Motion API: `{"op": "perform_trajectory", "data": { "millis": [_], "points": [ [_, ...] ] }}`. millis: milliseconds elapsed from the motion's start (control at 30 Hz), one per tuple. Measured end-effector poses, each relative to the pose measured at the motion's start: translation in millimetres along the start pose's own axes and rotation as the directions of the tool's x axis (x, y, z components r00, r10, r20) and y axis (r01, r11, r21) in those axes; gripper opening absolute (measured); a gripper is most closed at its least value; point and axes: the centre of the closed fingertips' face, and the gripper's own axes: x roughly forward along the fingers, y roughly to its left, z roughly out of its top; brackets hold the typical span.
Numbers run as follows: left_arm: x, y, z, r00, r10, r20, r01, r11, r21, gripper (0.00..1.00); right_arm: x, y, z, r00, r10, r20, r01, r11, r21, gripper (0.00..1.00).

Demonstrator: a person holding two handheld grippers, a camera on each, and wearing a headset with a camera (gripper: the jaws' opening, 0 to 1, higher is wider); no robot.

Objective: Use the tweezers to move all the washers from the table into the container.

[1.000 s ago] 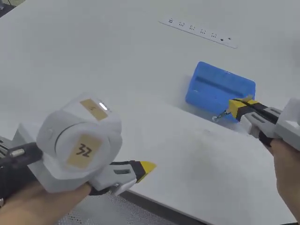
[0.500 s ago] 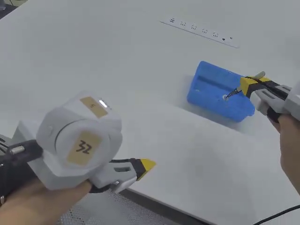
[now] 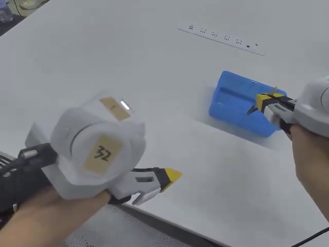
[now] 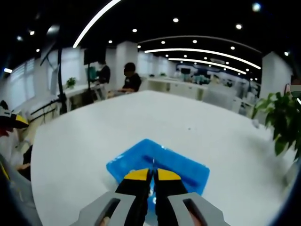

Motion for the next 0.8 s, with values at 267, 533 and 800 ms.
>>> {"op": "perform_trajectory", "data": {
  "millis": [267, 533, 800],
  "points": [
    [4.8, 2.3, 18.9, 0.9991, -0.02, 0.037, 0.018, 0.999, 0.044, 0.96, 4.5, 2.3, -14.1, 0.9988, 0.013, -0.047, -0.014, 1.0, -0.013, 0.0],
    [11.8, 4.2, 38.5, 0.9958, -0.061, 0.068, 0.056, 0.995, 0.078, 0.92, 3.1, 4.3, -10.8, 0.9989, 0.03, -0.035, -0.031, 0.999, -0.027, 0.01],
    [25.5, -10.9, 67.5, 0.9675, -0.222, 0.122, 0.213, 0.974, 0.078, 0.78, -8.8, 10.9, 15.6, 0.9995, 0.032, 0.006, -0.031, 0.996, -0.085, 0.01]
  ]
}}
